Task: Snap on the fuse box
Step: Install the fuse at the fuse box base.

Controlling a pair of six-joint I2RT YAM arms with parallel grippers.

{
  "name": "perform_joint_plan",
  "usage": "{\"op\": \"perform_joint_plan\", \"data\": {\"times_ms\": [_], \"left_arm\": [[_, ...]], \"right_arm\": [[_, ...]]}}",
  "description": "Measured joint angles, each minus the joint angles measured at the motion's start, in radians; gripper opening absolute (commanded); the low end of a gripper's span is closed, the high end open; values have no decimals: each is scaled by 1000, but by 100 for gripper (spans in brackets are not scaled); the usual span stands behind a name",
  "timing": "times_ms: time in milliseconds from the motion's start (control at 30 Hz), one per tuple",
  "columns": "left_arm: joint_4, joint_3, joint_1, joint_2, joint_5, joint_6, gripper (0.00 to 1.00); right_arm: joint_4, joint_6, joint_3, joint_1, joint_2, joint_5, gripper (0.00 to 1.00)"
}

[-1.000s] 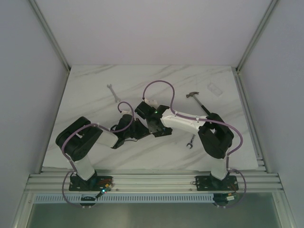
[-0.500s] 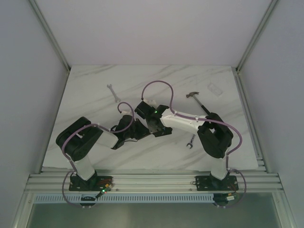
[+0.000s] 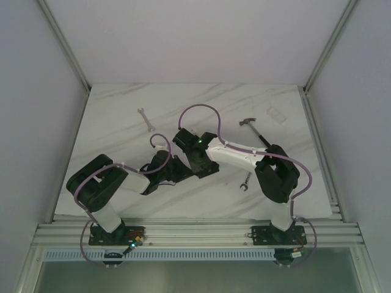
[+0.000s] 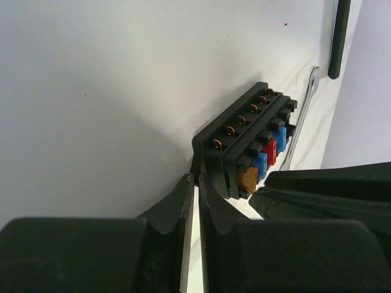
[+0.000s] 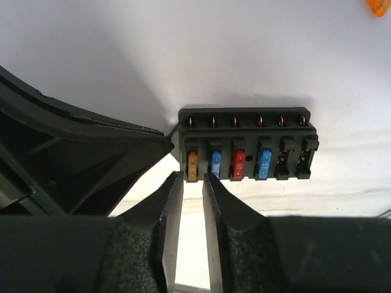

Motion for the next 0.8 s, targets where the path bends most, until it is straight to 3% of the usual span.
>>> {"op": "perform_joint_plan", "data": {"times_ms": [233,800], "left_arm": [[-55,-23,0,-62,-21,9,28],[-82,5,0,-56,-25,27,31]], "right_arm": [[-21,-12,60,0,-8,-9,27],[-65,-10,87,-14,33,-11,18]]}}
